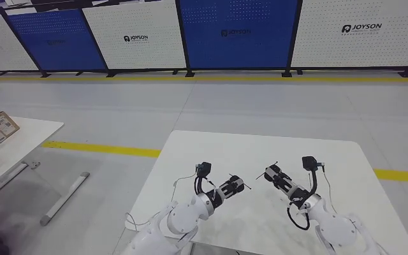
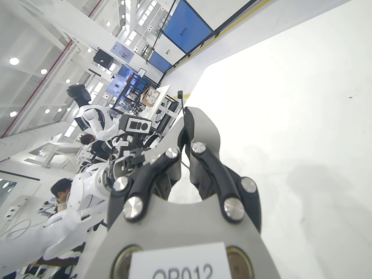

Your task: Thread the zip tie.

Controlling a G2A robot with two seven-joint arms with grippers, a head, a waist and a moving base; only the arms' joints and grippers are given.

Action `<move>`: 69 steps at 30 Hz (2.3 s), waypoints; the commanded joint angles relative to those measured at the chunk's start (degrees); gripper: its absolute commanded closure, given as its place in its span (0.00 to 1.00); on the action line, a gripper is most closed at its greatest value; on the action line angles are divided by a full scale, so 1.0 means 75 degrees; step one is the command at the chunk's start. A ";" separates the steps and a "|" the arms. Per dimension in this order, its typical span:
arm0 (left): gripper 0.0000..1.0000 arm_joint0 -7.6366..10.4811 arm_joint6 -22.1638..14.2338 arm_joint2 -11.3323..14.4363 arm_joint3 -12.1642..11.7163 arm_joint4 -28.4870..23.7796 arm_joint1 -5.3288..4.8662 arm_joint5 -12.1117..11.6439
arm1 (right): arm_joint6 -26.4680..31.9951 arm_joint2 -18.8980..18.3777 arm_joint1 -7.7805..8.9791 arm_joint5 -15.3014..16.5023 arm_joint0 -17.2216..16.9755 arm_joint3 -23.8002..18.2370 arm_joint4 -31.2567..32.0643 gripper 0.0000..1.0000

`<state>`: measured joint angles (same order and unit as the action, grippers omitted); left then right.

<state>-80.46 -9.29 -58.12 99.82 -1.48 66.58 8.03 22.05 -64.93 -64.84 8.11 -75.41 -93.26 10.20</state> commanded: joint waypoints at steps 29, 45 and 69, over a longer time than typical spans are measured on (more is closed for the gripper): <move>1.00 0.0382 0.0640 0.0481 -0.0330 0.0091 0.0180 0.0210 | -0.3256 -0.0056 -0.0149 0.0577 -0.1439 -0.0201 0.0844 1.00; 1.00 0.0382 0.0640 0.0481 -0.0330 0.0091 0.0180 0.0210 | -0.4376 0.0219 -0.0264 -0.0003 -0.1652 -0.0341 0.1570 1.00; 1.00 0.0382 0.0640 0.0481 -0.0330 0.0091 0.0180 0.0210 | -0.4373 0.0219 -0.0473 -0.0182 -0.1216 0.0141 0.0960 1.00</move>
<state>-77.60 -4.49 -54.51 97.35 -0.80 67.93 9.61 -10.75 -63.28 -68.39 6.74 -84.53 -92.20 17.40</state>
